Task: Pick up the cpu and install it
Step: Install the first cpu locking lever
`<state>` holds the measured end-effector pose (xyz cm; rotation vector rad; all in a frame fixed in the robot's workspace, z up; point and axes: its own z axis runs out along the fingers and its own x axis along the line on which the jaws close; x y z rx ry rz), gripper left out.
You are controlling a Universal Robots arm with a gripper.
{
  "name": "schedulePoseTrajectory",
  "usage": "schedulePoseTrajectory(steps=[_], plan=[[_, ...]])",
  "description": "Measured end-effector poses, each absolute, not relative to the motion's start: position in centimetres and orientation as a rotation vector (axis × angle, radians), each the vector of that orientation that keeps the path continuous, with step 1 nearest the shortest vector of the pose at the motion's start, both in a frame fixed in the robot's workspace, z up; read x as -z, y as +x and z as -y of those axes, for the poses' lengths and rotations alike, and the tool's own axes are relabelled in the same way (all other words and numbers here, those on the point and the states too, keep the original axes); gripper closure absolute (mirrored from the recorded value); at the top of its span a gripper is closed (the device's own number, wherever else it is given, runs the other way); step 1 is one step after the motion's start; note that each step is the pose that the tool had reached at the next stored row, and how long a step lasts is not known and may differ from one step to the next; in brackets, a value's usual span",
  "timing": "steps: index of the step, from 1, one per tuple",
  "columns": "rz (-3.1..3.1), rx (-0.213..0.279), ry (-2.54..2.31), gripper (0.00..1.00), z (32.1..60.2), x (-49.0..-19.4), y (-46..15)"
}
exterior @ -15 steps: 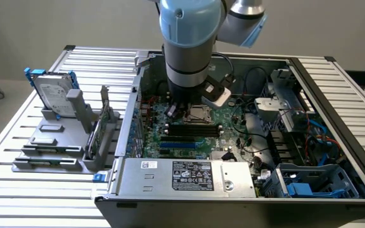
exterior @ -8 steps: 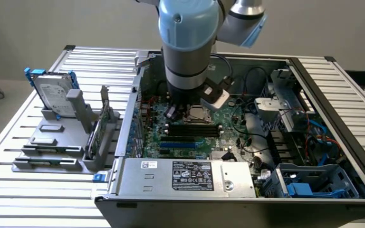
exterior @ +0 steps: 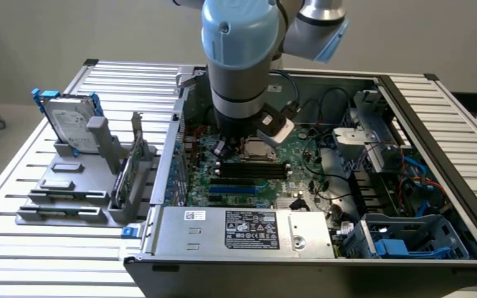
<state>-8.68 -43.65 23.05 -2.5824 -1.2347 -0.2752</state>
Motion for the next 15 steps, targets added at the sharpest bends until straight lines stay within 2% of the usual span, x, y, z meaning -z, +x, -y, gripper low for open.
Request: schedulePoseTrajectory(steps=[15], plan=[[1.234, 0.276, -2.581, 0.89, 42.9, -21.9, -9.0]])
